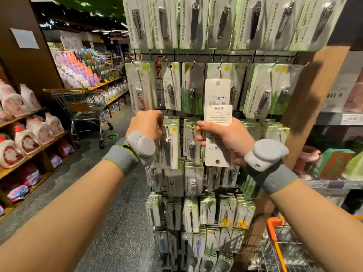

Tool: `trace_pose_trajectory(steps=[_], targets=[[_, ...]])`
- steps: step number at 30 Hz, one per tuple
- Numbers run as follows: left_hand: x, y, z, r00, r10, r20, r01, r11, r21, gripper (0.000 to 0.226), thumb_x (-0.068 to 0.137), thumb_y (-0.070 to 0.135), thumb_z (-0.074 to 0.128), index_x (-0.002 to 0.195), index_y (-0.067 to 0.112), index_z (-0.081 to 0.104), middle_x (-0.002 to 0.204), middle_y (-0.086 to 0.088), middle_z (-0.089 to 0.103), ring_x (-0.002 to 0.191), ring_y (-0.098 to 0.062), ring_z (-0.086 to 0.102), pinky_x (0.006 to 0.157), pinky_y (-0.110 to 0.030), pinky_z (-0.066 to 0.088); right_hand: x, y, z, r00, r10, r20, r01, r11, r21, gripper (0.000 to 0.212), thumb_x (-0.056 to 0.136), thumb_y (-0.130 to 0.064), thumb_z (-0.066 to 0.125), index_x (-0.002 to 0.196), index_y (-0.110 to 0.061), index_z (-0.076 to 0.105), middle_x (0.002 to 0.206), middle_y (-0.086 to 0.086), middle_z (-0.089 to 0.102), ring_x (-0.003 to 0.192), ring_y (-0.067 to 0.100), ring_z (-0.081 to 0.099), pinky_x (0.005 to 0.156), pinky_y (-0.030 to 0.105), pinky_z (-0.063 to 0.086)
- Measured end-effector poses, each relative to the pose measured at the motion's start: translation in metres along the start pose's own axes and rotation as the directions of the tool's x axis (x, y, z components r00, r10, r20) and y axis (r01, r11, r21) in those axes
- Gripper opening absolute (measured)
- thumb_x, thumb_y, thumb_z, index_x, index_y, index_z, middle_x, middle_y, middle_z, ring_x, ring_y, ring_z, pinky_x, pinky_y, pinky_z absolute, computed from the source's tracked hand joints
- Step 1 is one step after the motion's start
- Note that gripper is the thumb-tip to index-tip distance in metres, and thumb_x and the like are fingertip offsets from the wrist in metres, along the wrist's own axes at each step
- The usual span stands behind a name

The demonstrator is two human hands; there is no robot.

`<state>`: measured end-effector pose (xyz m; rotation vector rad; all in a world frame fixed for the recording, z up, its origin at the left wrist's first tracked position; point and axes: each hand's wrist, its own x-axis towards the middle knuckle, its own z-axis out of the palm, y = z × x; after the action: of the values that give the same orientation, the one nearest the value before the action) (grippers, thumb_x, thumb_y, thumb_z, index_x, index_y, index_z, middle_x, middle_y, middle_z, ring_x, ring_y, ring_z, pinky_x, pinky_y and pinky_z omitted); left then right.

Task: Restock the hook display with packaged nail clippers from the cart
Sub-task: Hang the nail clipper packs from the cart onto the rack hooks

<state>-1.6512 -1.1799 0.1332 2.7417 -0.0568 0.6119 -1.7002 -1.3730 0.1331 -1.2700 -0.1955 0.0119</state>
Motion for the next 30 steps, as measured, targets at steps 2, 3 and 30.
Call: trace_pose_trajectory(steps=[2,3,30], targets=[[-0.002,0.000,0.000,1.000,0.007,-0.018,-0.007,1.000,-0.013,0.008,0.084,0.015,0.064,0.089,0.021,0.062,0.097,-0.008,0.068,0.093,-0.034,0.061,0.077,-0.038,0.050,0.001,0.000,0.000,1.000,-0.009,-0.001,0.009,1.000,-0.007,0.025,0.082,0.003,0.065,0.106,0.007,0.056,0.081,0.018,0.065,0.057,0.022,0.061,0.051,0.026,0.055],[-0.003,0.000,0.000,1.000,0.017,-0.019,-0.018,1.000,-0.024,0.008,0.084,0.015,0.064,0.090,0.020,0.062,0.097,-0.008,0.068,0.094,-0.033,0.061,0.079,-0.038,0.050,0.001,0.000,-0.001,1.000,-0.010,-0.001,0.010,1.000,-0.015,0.023,0.082,0.003,0.064,0.103,0.006,0.057,0.081,0.018,0.065,0.057,0.022,0.061,0.051,0.025,0.054],[-0.042,0.054,0.022,0.882,0.327,0.338,-0.228,0.926,-0.302,0.009,0.078,0.016,0.076,0.080,0.009,0.070,0.082,-0.006,0.072,0.074,-0.014,0.062,0.078,-0.028,0.053,-0.021,-0.018,-0.058,0.992,-0.097,-0.080,0.091,0.994,-0.065,0.013,0.082,-0.002,0.065,0.093,-0.001,0.060,0.067,0.008,0.067,0.056,0.020,0.064,0.054,0.025,0.056]])
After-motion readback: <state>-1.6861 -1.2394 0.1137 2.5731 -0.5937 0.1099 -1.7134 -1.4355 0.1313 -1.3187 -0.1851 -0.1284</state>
